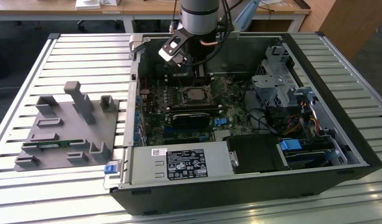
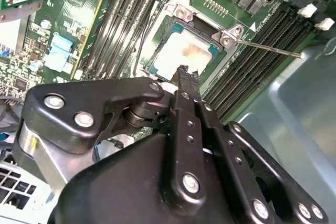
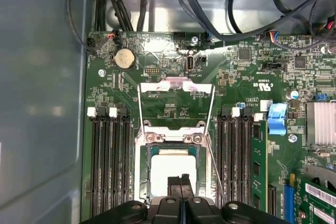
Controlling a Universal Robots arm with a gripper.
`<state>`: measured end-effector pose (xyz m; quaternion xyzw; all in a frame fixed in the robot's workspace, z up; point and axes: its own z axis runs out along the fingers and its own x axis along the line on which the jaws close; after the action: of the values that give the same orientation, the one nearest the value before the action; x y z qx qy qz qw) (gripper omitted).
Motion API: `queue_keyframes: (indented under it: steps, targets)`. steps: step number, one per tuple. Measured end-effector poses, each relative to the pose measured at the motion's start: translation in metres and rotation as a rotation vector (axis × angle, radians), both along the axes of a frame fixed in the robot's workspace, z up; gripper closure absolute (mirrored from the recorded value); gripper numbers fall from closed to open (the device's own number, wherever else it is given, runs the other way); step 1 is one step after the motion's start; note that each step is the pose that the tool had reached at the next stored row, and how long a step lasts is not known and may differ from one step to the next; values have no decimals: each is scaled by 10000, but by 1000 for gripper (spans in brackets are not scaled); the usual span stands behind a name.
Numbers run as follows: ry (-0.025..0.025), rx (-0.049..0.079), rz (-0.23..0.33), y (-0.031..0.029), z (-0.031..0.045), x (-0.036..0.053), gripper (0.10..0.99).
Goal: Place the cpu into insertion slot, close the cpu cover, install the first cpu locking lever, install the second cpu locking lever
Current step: 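Close the cpu cover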
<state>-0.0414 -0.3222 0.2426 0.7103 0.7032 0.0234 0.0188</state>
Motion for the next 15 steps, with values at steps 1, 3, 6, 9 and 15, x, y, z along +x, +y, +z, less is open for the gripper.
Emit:
queue_keyframes:
  steps: [1, 3, 6, 9, 15]
  targets:
    - [-1, 0, 0, 0, 12, 0, 969]
    - [-3, 1, -5, 1, 38, 0, 969]
    - [-5, 0, -12, 2, 69, 0, 969]
    - [-8, 3, -28, 2, 81, 0, 969]
    - [-29, 4, -37, 2, 95, -7, 969]
